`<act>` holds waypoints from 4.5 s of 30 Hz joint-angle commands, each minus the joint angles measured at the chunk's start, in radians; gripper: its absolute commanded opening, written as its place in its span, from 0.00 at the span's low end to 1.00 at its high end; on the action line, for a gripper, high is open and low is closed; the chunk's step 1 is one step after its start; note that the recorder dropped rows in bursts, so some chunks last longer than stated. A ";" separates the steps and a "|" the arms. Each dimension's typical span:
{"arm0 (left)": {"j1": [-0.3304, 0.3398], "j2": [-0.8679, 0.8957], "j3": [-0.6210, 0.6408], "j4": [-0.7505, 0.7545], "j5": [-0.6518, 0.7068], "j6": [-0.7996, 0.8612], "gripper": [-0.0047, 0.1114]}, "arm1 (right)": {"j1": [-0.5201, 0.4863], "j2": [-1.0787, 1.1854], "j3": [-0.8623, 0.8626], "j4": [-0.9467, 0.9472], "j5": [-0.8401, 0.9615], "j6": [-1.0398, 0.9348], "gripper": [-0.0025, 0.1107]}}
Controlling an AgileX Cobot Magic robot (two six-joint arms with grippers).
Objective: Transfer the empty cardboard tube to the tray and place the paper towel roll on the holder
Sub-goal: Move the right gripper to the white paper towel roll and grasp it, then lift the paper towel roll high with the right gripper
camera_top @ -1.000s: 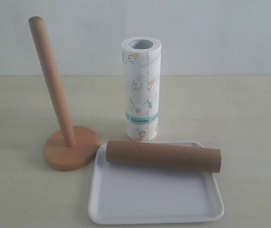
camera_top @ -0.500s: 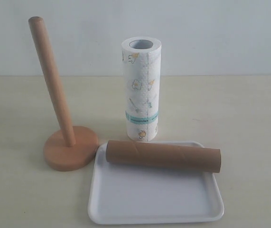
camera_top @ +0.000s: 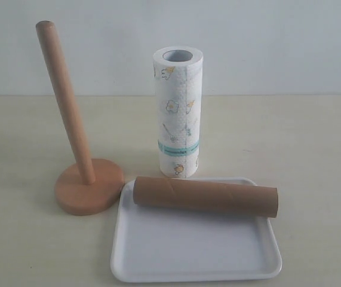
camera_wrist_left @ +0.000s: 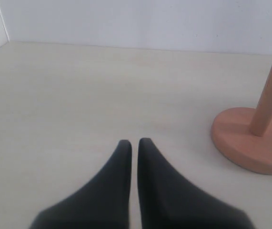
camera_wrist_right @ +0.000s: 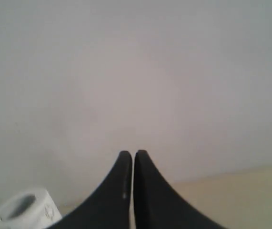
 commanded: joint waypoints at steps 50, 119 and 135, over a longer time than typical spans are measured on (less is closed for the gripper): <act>0.002 -0.001 0.003 0.005 0.001 0.004 0.08 | 0.290 1.034 -0.133 -0.322 -0.826 -0.231 0.92; 0.002 -0.001 0.003 0.005 0.001 0.004 0.08 | 0.307 0.552 -0.531 -0.483 -0.616 0.215 0.02; 0.002 -0.001 0.003 0.005 -0.001 0.004 0.08 | 0.637 0.714 -0.898 -0.474 -0.285 0.112 0.02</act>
